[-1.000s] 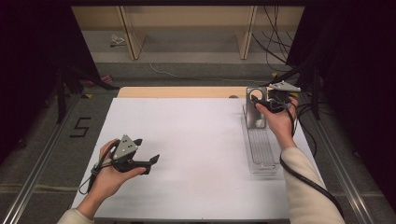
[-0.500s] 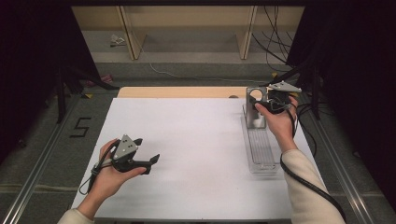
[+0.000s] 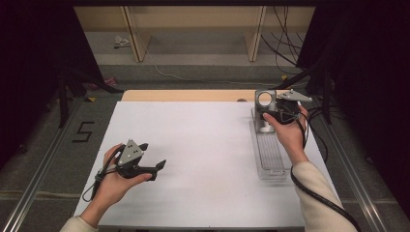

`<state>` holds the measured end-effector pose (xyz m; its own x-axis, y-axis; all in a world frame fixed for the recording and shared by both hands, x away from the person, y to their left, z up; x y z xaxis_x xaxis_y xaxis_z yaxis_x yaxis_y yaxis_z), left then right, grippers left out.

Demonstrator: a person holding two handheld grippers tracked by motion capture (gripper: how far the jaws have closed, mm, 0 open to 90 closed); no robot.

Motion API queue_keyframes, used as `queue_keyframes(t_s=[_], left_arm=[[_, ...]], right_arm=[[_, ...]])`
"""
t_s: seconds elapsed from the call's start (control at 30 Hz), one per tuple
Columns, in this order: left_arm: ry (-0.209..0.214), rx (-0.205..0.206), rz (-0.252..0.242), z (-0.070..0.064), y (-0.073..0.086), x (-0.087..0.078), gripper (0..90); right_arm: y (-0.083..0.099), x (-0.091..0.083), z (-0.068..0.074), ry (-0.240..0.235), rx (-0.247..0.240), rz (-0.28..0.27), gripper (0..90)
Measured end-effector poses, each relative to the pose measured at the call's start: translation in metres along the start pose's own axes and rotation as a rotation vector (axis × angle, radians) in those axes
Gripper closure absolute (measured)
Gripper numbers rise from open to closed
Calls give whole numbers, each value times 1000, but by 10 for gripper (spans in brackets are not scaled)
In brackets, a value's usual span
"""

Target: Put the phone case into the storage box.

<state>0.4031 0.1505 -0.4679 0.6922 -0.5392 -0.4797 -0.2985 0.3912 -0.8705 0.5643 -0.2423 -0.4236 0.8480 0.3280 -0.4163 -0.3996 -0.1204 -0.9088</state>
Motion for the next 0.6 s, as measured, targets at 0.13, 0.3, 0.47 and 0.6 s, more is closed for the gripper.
queue_keyframes(t_s=[0.13, 0.3, 0.47, 0.6], left_arm=[[1, 0, -1, -1, 0, 0, 155], [1, 0, 1, -1, -1, 0, 154], [2, 2, 1, -1, -1, 0, 155], [3, -2, 0, -1, 0, 0, 155]], right_arm=[[1, -5, 3, -3, -6, -4, 183], [0, -10, 9, -12, -16, -9, 182], [1, -14, 14, -16, -17, -11, 179], [2, -17, 16, -23, -18, -10, 177]])
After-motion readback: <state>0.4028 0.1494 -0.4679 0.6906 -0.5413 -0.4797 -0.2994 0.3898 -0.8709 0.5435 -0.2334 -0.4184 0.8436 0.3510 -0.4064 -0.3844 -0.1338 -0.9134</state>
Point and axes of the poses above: each handheld gripper's, and its own axes: x roughly forward along the jaws, y roughly out of its underside, z roughly to its left, the point moved 8 cm from there along x, roughly forward along the jaws, and after that the axes turned 3 degrees about x, right-handed, at the moved point
